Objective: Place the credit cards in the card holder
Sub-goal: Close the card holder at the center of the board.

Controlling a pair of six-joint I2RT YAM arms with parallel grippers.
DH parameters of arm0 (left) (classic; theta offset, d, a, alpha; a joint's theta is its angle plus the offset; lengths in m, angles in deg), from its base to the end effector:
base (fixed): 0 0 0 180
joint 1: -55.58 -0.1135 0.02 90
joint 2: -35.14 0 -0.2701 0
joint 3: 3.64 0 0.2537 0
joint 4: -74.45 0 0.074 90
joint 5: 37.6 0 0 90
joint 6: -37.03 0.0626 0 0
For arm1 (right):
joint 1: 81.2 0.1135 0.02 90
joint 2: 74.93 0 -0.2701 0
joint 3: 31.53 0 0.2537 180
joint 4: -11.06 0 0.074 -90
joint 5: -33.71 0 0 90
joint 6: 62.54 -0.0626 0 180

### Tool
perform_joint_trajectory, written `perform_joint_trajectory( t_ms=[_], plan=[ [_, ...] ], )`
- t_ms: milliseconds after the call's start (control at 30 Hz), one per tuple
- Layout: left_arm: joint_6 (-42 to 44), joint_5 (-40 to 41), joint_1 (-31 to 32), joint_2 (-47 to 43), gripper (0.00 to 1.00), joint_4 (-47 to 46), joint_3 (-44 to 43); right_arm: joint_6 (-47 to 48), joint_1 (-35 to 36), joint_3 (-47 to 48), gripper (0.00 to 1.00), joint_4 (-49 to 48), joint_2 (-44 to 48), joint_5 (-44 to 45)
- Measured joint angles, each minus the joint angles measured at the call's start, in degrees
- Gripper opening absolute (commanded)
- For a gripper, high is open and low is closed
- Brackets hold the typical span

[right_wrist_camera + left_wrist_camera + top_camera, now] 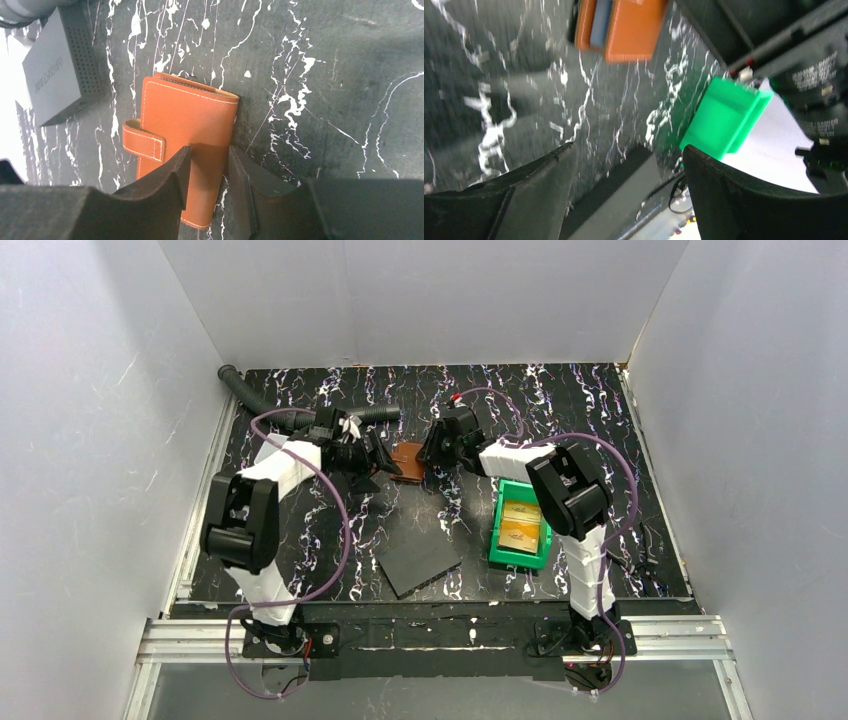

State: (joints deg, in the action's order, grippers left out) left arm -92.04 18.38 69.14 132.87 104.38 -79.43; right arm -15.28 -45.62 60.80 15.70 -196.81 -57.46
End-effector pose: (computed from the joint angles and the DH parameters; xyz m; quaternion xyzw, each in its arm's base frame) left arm 0.3509 -0.1207 0.1873 -0.1063 0.9026 -0.3863 0.1574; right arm 0.4029 0.2898 0.1410 0.0504 0.8823 0.3025 0.3572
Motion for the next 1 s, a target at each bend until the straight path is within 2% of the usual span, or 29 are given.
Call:
perform_joint_trajectory(
  t_ms=[267, 467, 733, 800, 933, 1000],
  plan=[
    [2.27, 8.37, 2.54, 13.31, 0.7, 0.46, -12.63, 0.55, -3.1, -1.73, 0.44, -2.84, -0.22, -10.12],
    [2.43, 8.87, 3.3, 19.96, 0.69, 1.42, -19.04, 0.74, -4.68, -2.58, 0.46, -4.52, -0.61, -16.2],
    [-0.61, 4.39, 3.1, 23.02, 0.35, -1.75, -20.13, -0.59, -6.47, -3.85, 0.49, -10.34, -2.19, -24.0],
    [-1.42, 3.76, 3.13, 23.02, 0.31, -3.06, -19.02, -1.36, -6.67, -4.72, 0.48, -12.15, -2.25, -25.0],
    [-2.91, 2.47, 3.1, 23.02, 0.3, -4.7, -17.77, -4.31, -7.23, -7.58, 0.43, -16.98, -2.27, -27.04],
    [-3.41, 1.97, 3.13, 23.02, 0.29, -5.57, -17.29, -6.82, -7.82, -9.88, 0.36, -20.72, -2.34, -28.35]
  ],
)
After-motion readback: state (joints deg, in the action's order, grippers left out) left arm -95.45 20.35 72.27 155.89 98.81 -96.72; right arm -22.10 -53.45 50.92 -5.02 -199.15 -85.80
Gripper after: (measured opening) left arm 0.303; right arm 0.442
